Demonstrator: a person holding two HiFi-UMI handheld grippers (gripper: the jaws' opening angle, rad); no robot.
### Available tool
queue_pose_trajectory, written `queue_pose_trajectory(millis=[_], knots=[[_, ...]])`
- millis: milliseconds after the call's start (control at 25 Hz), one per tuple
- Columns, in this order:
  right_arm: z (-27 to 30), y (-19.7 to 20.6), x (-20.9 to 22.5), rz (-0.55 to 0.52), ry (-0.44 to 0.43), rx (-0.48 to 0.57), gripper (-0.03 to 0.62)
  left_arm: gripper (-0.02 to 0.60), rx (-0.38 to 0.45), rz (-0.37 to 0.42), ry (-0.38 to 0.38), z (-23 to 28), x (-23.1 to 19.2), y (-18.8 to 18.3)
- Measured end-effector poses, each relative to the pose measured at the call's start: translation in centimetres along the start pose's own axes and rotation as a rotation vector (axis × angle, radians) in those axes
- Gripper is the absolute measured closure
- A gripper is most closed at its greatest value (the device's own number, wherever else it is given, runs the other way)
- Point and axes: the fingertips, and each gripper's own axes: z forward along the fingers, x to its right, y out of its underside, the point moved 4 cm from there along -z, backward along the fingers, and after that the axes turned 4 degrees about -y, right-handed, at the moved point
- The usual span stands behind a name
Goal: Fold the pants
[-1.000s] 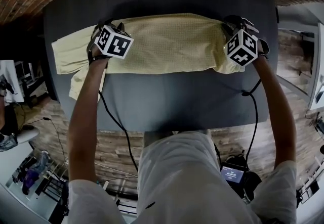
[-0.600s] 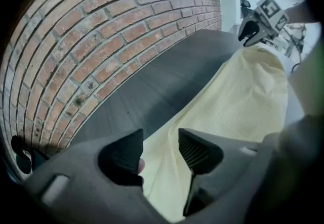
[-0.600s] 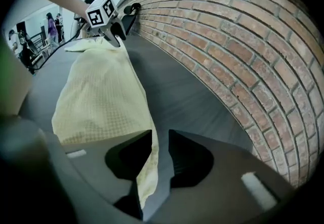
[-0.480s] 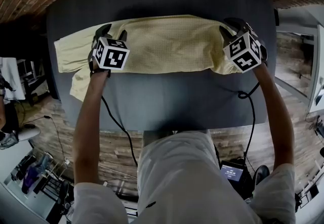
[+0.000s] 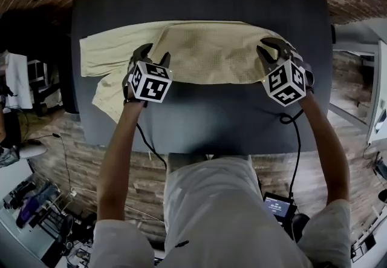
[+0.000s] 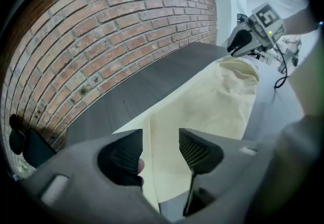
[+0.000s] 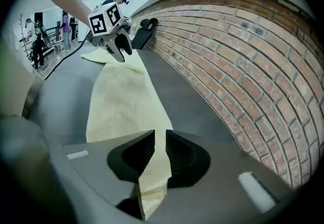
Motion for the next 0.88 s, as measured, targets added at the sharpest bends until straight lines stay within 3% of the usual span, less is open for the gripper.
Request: queue_pose_trajectory(millis=[440,880], knots=[[-0.3,-8.7,-7.7,-0.061,-0.021,0.058,0.549,0.353,0.039,0.018,0.03,-5.6,0.7,7.5],[1.3,-18.4,-15.5,-0.169,-0.097,0.105,0.545,0.354,0.002,-0.064,0.016,-10.3,-0.6,18.6]])
